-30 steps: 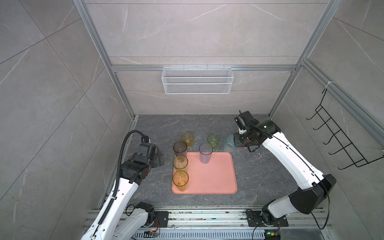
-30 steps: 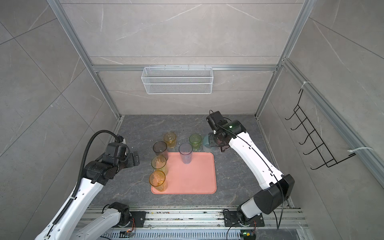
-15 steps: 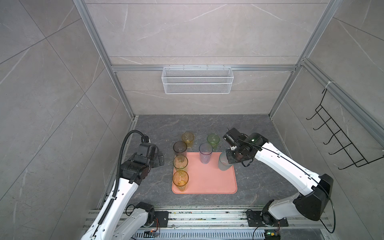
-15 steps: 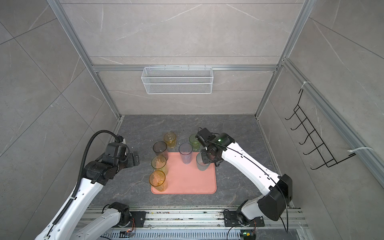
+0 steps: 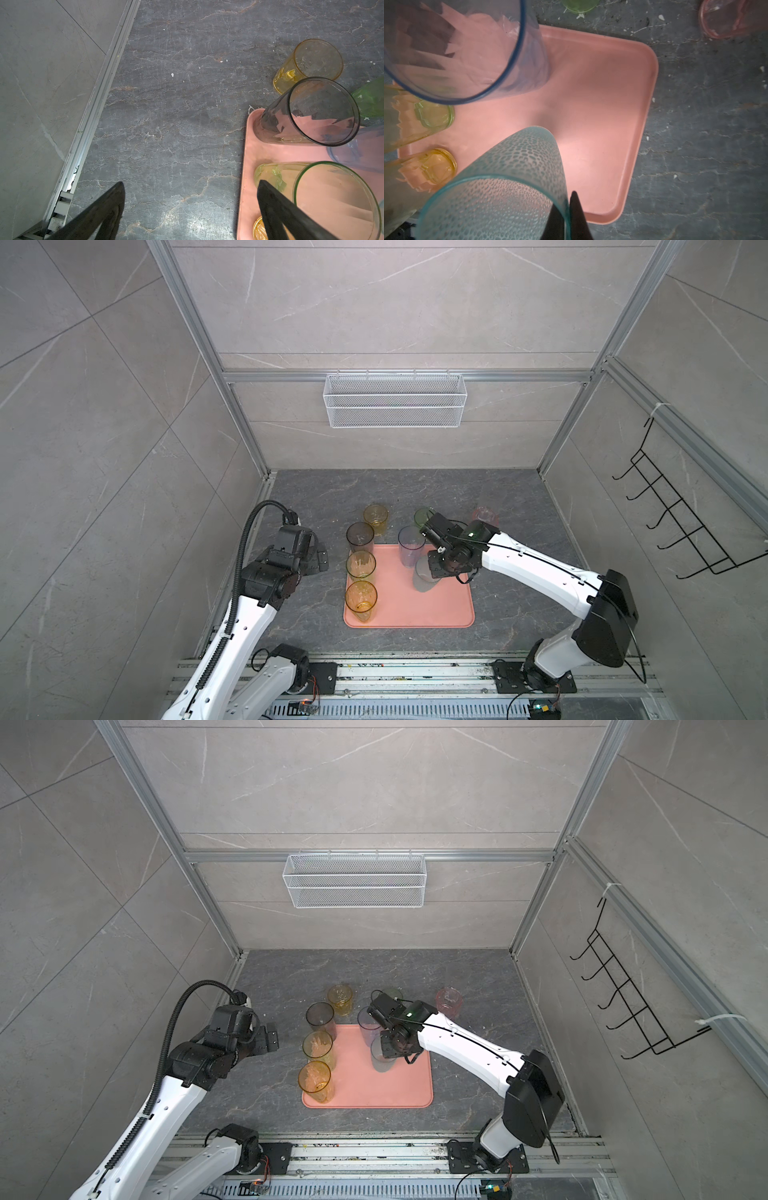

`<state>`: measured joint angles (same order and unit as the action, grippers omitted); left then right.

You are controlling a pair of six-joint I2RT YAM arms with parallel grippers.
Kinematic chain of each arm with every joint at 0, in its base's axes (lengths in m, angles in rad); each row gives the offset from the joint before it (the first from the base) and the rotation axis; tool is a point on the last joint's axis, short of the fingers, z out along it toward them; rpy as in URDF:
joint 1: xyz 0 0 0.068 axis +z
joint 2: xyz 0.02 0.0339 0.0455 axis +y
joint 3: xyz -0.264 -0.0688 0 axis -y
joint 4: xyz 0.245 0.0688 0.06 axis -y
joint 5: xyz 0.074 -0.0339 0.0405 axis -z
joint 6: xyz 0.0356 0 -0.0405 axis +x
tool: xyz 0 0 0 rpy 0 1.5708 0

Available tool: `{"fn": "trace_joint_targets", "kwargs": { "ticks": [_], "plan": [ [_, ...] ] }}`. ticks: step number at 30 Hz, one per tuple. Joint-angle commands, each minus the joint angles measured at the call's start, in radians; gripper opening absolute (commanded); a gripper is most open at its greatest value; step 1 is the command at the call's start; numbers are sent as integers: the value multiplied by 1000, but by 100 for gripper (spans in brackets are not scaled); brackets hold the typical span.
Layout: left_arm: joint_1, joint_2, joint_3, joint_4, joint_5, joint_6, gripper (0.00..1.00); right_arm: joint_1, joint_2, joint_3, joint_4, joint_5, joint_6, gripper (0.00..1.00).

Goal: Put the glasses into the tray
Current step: 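Lower the teal glass onto the tray beside the light blue glass and open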

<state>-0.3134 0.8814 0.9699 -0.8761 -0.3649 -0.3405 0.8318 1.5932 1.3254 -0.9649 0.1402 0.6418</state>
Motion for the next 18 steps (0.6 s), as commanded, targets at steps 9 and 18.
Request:
{"fn": "trace_joint_targets", "kwargs": {
  "ticks": [9,18],
  "plan": [
    [5,1,4,-7,-16,-15,99,38,86,54,26,5,35,0],
    [5,4,5,-6,-14,-17,99,43,108,70,32,3,39,0]
  ]
}}
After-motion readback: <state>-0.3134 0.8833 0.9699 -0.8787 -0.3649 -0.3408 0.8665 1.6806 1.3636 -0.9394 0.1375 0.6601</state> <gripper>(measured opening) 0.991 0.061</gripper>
